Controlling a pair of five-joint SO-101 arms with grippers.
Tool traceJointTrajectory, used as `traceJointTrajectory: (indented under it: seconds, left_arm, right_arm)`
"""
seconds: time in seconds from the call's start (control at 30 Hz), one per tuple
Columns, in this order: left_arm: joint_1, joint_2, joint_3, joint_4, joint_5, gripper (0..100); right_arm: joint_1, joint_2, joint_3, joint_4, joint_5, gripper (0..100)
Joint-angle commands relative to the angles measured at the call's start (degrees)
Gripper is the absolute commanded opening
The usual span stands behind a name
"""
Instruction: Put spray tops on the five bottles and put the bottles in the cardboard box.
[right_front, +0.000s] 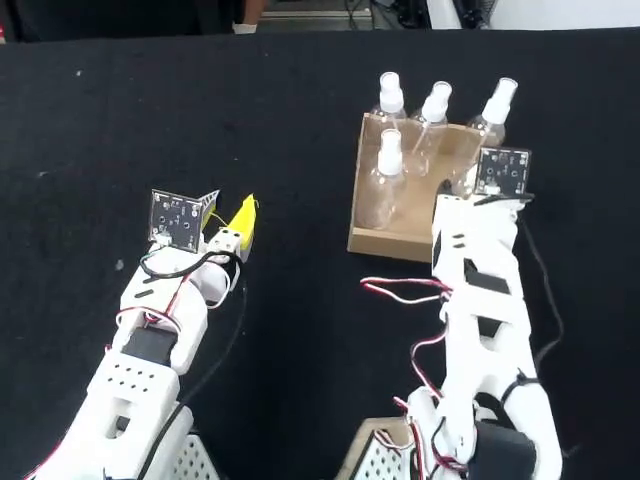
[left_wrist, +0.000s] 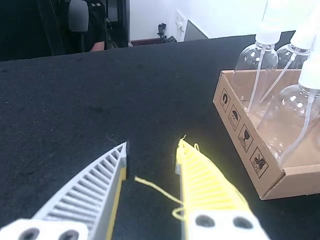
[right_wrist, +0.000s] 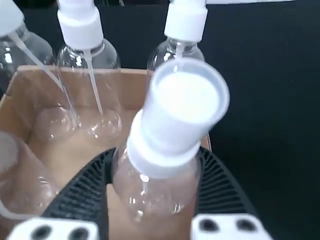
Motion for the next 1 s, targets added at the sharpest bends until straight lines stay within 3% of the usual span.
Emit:
traceJointTrajectory:
  seconds: [0.0,0.17,0.87,0.97]
  left_arm:
    - [0.13,-0.88,-0.92,-1.14,0.00,16]
    - [0.13,-0.88,-0.92,-1.14,0.00,16]
    - [0.13,-0.88,-0.92,-1.14,0.00,16]
    - [0.13,-0.88,-0.92,-1.14,0.00,16]
  right_arm:
    - [-0.44,0.92,-6.81,5.80,0.26,8.7]
    - [-0.79,1.98,-11.74,13.01,0.09,8.7]
    - [-0.70,2.15,-10.68,13.19,0.09,9.4]
    - [-0.62,2.15,-10.42,13.19,0.09,14.9]
